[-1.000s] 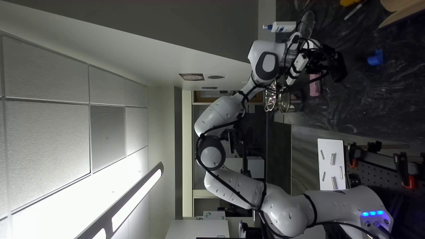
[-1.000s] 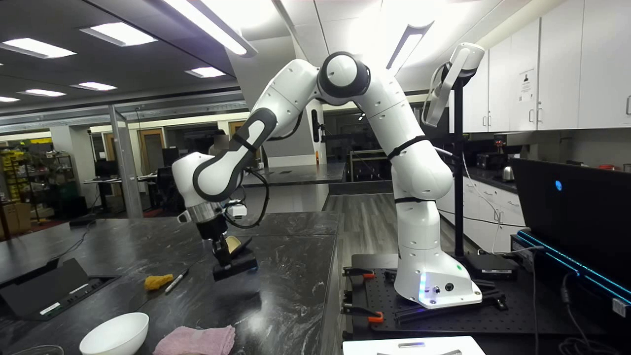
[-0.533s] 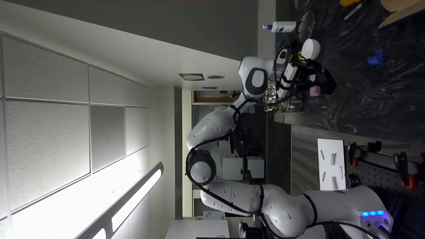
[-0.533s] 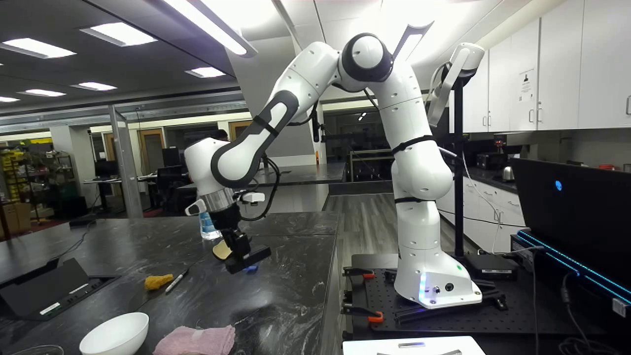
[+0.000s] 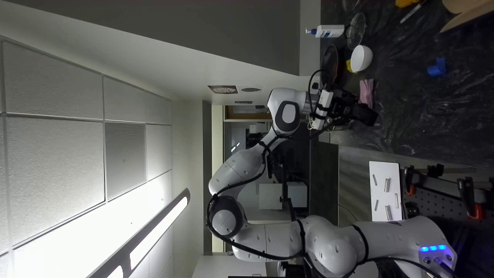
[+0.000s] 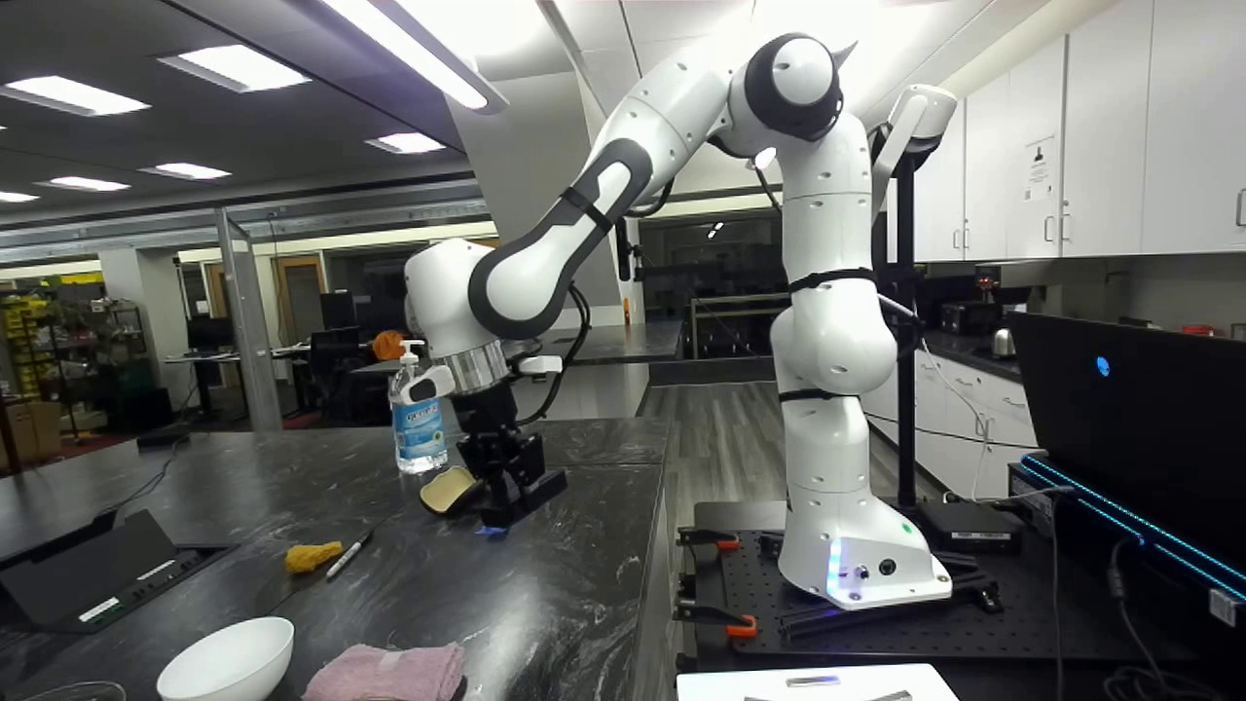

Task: Move the black eraser forwards.

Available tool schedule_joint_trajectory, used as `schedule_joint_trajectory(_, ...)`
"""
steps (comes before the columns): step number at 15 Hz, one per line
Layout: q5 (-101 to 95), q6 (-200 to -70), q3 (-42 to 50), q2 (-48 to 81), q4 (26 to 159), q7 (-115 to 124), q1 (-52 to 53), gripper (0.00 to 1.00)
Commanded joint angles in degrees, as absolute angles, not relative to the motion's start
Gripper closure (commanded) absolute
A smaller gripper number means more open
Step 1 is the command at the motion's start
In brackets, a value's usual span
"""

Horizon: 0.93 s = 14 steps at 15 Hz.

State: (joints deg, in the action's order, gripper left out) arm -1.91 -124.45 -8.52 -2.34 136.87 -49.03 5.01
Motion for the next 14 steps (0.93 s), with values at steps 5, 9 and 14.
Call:
schedule_joint_trajectory(5,5.57,-124.24,-8.66,-11.58,145.0,-56.41,11.9,0.71)
schedule_joint_trajectory(9,7.88,-126.2,-8.91,-11.58,146.17,-53.03,13.78,0.71)
schedule_joint_trajectory(14,5.33,-130.91,-9.47,-10.47,148.33,-48.4,14.08,0.71)
